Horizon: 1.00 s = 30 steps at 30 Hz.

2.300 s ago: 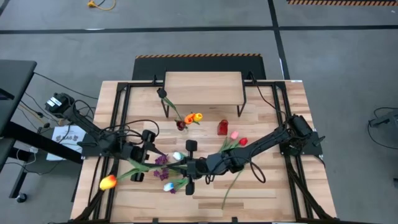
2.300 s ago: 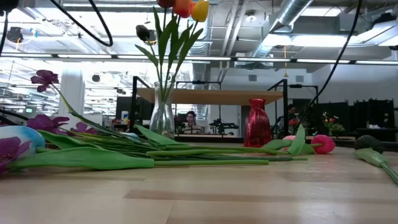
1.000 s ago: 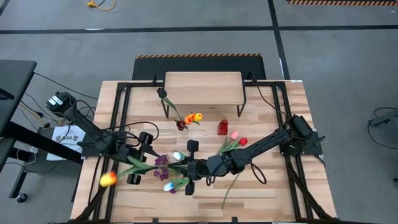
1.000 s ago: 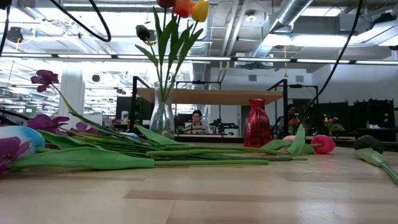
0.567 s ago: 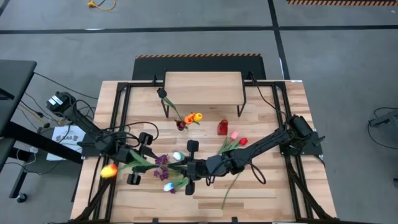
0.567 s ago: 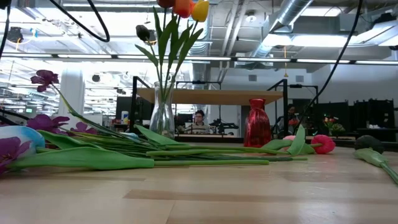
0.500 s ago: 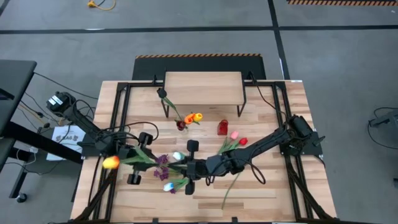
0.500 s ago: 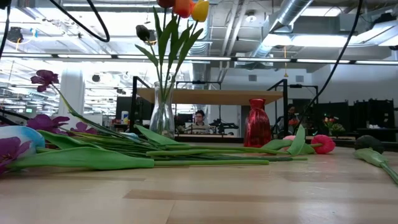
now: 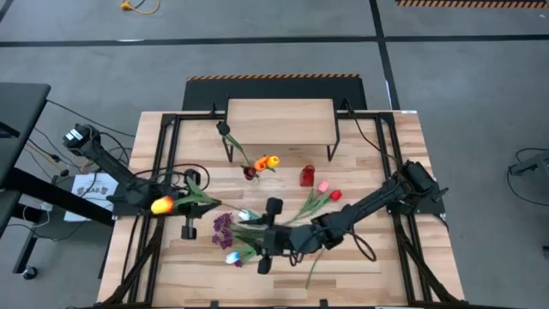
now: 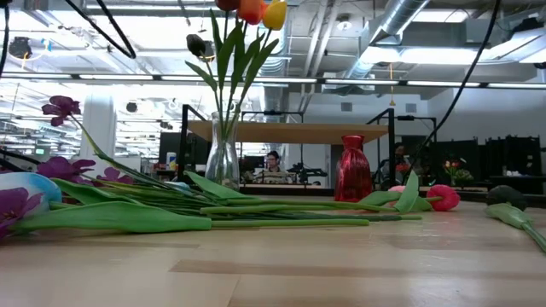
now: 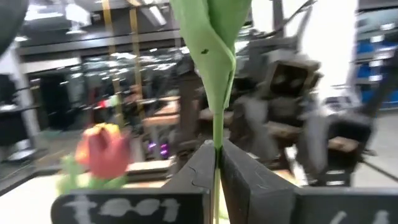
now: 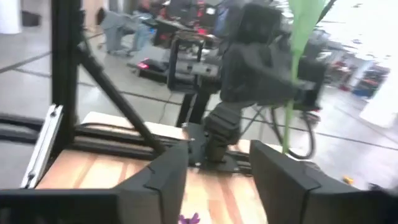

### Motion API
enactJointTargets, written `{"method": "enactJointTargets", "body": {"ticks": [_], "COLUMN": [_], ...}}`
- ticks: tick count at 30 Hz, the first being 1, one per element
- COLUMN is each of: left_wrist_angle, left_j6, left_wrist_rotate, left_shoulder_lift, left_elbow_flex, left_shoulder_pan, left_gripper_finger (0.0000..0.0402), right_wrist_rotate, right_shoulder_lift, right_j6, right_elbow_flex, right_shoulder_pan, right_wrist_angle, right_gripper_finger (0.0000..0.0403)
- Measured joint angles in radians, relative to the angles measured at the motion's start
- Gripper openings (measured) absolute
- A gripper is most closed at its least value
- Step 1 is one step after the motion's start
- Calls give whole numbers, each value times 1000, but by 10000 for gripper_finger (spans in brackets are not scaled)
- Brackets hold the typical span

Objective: Pick and place flowers into a vace then onto a shelf
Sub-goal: Put the yellow tulip into the transparent vase

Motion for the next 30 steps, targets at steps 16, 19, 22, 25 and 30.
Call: {"method": "enactJointTargets", "body": {"ticks": [16, 19, 22, 25, 30], "left_wrist_angle": [-84, -60, -41, -43, -53], "left_j6": [126, 130, 129, 115, 66], "left_wrist_rotate": [-415, -409, -353, -318, -215], "left_shoulder_lift": [-120, -108, -93, -79, -77], "left_elbow_flex": [0, 0, 0, 0, -5], "left_shoulder_pan": [-9, 33, 90, 152, 251], "left_gripper_finger": [0, 0, 0, 0, 0], "right_wrist_rotate": [155, 155, 155, 155, 155], "right_shoulder_lift": [-44, -44, -44, -41, -39], "right_j6": [-32, -6, 9, 9, 17], "right_elbow_flex": [0, 0, 0, 0, 0], "right_shoulder_pan": [171, 184, 197, 203, 219], "right_wrist_angle": [-23, -37, -49, -55, -73], "right_gripper_finger": [221, 214, 207, 202, 201]}}
